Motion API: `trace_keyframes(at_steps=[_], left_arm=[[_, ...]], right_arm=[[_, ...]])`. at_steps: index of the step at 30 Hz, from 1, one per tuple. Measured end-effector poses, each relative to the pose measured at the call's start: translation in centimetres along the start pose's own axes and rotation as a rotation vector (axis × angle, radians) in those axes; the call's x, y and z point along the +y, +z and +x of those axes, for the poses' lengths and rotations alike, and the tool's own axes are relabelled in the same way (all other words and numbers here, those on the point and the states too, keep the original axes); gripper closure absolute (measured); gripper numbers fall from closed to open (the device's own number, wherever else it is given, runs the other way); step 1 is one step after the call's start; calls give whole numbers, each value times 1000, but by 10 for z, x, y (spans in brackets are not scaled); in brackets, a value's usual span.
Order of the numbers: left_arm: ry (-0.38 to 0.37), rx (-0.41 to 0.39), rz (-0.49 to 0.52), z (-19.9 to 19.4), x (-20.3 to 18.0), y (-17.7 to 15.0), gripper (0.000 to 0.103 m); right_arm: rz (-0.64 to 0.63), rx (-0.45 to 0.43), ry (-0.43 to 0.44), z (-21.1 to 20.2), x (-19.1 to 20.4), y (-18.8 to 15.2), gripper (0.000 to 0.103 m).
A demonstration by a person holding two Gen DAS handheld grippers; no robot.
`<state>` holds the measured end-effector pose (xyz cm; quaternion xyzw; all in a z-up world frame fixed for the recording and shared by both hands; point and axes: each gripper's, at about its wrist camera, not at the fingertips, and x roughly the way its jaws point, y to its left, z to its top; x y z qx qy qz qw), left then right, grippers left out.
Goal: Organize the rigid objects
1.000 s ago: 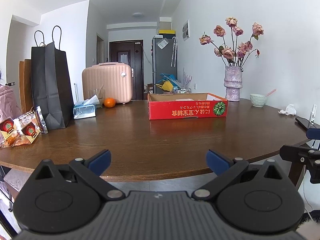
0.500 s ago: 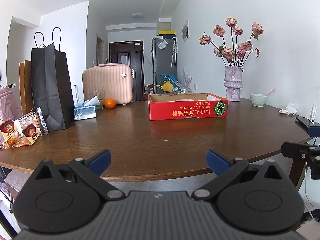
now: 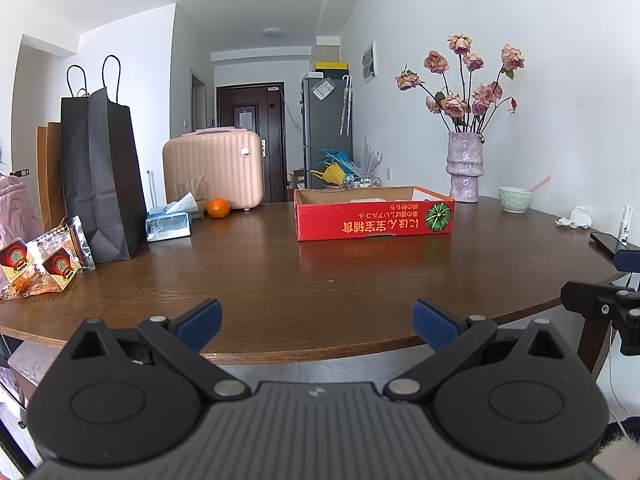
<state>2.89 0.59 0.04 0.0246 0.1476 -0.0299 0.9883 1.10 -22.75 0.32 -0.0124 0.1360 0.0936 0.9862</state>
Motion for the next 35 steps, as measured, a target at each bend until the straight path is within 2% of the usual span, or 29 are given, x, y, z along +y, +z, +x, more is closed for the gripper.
trace_keyframes(at_steps=[30,35], left_arm=[[12,-26,24,-3,-5,-4,0],[14,-54,42,-7,-9,-5,0]], right_arm=[[5,-4,-8,2,-1,1,0],[8,-2,-8,2,-1,1,0]])
